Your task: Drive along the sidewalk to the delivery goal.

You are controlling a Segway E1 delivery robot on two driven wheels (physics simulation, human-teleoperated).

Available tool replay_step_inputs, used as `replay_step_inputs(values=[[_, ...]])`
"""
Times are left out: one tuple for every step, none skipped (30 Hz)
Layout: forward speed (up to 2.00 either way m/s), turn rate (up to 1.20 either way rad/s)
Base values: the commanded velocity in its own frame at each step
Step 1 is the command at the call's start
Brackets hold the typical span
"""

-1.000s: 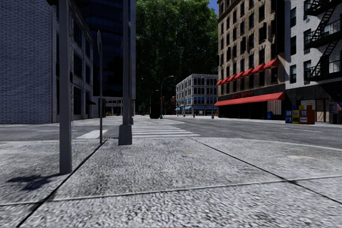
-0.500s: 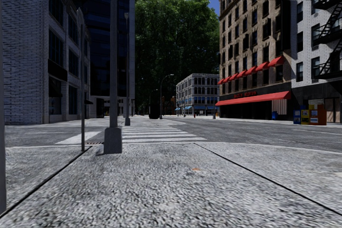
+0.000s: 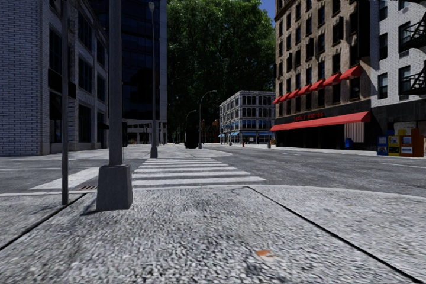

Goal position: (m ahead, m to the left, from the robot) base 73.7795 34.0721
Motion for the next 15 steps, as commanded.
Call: replay_step_inputs(values=[[2.0, 0.0], [2.0, 0.0], [2.0, 0.0], [2.0, 0.0], [2.0, 0.0], [2.0, 0.0], [2.0, 0.0], [2.0, 0.0], [2.0, 0.04], [2.0, 0.07], [2.0, 0.07], [2.0, 0.07], [2.0, 0.07], [2.0, 0.07], [2.0, 0.08]])
